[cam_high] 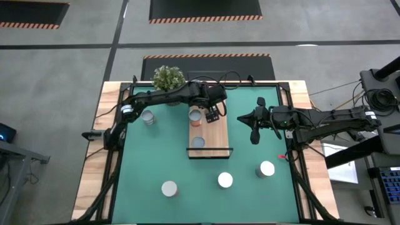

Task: Pick and place cans onto a shelf
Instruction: Put the canned cherries on the shelf

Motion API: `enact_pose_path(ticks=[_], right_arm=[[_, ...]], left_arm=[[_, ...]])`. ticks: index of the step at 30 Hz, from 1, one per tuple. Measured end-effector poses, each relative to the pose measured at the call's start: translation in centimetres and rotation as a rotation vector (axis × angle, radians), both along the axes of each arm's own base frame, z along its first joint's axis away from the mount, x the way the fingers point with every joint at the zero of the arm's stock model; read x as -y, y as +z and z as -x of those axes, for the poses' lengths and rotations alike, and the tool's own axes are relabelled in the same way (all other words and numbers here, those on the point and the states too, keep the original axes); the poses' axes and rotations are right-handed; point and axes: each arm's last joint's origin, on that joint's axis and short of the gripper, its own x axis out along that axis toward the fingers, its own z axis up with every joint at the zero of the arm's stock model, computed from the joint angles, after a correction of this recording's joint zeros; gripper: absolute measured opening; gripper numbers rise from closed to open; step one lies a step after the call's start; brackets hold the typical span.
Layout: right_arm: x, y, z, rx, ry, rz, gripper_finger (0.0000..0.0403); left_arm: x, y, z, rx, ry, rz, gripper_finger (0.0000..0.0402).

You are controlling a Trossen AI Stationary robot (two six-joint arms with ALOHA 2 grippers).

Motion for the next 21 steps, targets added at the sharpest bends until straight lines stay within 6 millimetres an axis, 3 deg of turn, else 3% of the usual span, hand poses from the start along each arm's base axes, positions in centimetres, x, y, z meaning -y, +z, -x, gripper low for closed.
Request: enact_pose_path(ticks=[6, 14, 17, 21], right_arm=[[0.0, -0.1, 0.0, -0.004, 0.0, 0.0, 0.0009], [0.0, -0.1, 0.0, -0.004, 0.0, -0.001, 0.0009], [0.0, -0.1, 0.0, 0.0, -0.005, -0.016, 0.0009], [0.0, -0.1, 0.0, 0.004, -0.009, -0.025, 0.0009]], left_arm=[[0.7, 1.9, 0.0, 0.043, -0.028, -0.016, 0.0366], [7.4, 9.0, 2.7, 0.227, -0.238, -0.083, 0.0366], [9.9, 10.4, 4.3, 0.295, -0.292, -0.103, 0.0366], [12.3, 10.3, 7.1, 0.392, -0.322, -0.171, 0.0366]])
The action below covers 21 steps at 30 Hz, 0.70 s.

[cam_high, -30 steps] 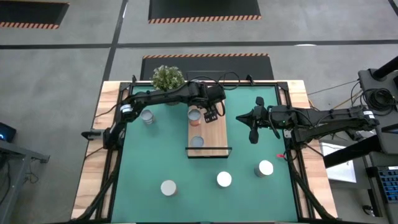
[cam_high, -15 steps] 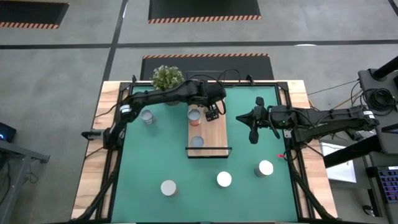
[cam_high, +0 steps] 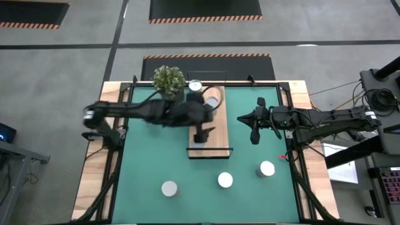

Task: Pick and place cans onto a shelf
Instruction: Put the canned cherries on the shelf

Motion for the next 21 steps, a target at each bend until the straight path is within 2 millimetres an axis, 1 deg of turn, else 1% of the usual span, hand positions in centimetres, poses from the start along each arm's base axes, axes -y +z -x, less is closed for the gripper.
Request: enact_pose_path(ticks=[5, 9, 12, 14, 18, 21], right_arm=[[0.0, -0.5, -0.6, -0.021, -0.007, -0.02, 0.0009], [-0.1, -1.2, -1.5, -0.048, -0.026, -0.068, 0.0009], [-0.1, -1.7, -2.3, -0.053, -0.035, -0.09, 0.0009], [-0.1, -1.8, -3.0, -0.064, -0.038, -0.094, 0.0009], [0.1, -1.3, -4.9, -0.07, -0.056, -0.117, 0.0009], [0.6, -0.7, -6.5, -0.124, -0.084, -0.114, 0.0009]], left_arm=[[2.2, -2.2, 3.9, 0.181, -0.014, -0.04, 0.0366], [3.0, -4.0, 7.0, 0.32, 0.019, -0.053, 0.0365], [3.0, -5.0, 9.1, 0.39, 0.073, -0.069, 0.0357], [2.7, -5.3, 10.5, 0.429, 0.113, -0.078, 0.0348], [1.8, -5.4, 13.0, 0.491, 0.186, -0.098, 0.0319], [1.4, -5.4, 14.7, 0.525, 0.193, -0.121, 0.0292]])
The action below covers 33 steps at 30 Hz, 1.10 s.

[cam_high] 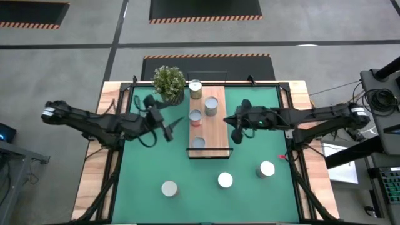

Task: Pick and place cans onto a shelf
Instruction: Put the canned cherries on the shelf

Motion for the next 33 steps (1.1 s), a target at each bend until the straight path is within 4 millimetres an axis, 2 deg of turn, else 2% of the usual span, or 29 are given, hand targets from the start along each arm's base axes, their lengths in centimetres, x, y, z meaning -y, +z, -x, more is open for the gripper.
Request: enact_pose_path(ticks=[4, 8, 10, 15, 19, 24, 33], right_arm=[[1.7, 0.9, -2.3, -0.129, -0.039, 0.001, 0.0009], [4.4, 1.5, -4.8, -0.271, -0.008, -0.035, 0.0009], [6.1, 1.6, -6.0, -0.328, 0.013, -0.062, 0.0009], [10.3, 1.6, -8.3, -0.444, 0.106, -0.072, 0.0009], [12.6, 1.0, -9.6, -0.463, 0.23, -0.034, 0.0009], [14.4, 0.1, -10.5, -0.47, 0.244, -0.022, 0.0009], [15.1, -0.8, -11.3, -0.46, 0.239, -0.003, 0.0009]], left_arm=[[-0.4, -0.2, 2.0, 0.059, 0.001, -0.007, 0.0257], [-0.7, -1.2, 3.3, 0.096, 0.002, -0.002, 0.0226], [-0.8, -1.9, 3.8, 0.108, 0.004, 0.0, 0.0215], [-1.0, -1.6, 4.5, 0.142, 0.004, -0.007, 0.0196], [-1.0, -1.5, 4.7, 0.151, 0.004, -0.006, 0.0189], [-1.0, -1.5, 4.7, 0.15, 0.004, -0.007, 0.0188], [-1.0, -1.5, 4.7, 0.146, 0.003, -0.007, 0.0187]])
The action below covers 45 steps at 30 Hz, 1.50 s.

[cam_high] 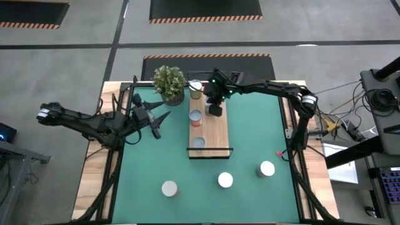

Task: Pick and place cans onto a shelf
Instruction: Put the canned cherries on the shelf

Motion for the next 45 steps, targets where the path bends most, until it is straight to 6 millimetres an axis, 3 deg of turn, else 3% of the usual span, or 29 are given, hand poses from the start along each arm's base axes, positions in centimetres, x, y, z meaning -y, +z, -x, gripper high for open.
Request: enact_pose_path(ticks=[13, 25, 30, 39, 45], right_arm=[[1.0, -1.6, -0.8, -0.011, -0.029, -0.007, 0.0009], [3.3, -1.5, 0.0, -0.005, -0.471, 0.031, 0.0009], [3.3, -0.7, 0.2, 0.036, -0.516, 0.006, 0.0009], [2.0, 2.6, 2.6, 0.031, -0.488, 0.003, 0.0009], [1.5, 1.7, 4.6, -0.182, -0.49, -0.034, 0.0009]], left_arm=[[0.0, 0.0, 0.0, -0.001, -0.001, 0.0, 0.0187], [0.0, 0.0, 0.0, 0.0, -0.001, 0.0, 0.0187], [0.0, 0.0, 0.0, -0.001, -0.001, 0.0, 0.0187], [0.0, 0.0, 0.0, 0.0, -0.001, 0.0, 0.0187], [0.0, 0.0, 0.0, -0.004, -0.001, -0.001, 0.0187]])
